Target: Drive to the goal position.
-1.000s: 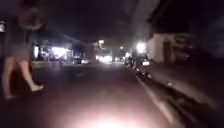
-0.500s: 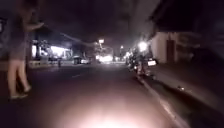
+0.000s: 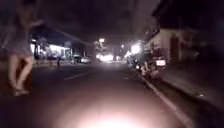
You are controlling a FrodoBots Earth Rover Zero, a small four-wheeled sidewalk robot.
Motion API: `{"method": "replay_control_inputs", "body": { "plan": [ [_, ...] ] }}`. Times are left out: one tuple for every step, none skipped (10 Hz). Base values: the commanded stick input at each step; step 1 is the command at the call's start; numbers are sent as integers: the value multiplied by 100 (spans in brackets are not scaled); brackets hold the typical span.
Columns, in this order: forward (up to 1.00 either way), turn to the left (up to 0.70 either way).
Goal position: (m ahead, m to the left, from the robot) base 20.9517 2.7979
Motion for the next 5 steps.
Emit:
{"method": "replay_control_inputs", "body": {
  "plan": [
    [100,-1],
    [100,-6],
    [100,-14],
    [100,-27],
    [100,-38]
  ]
}}
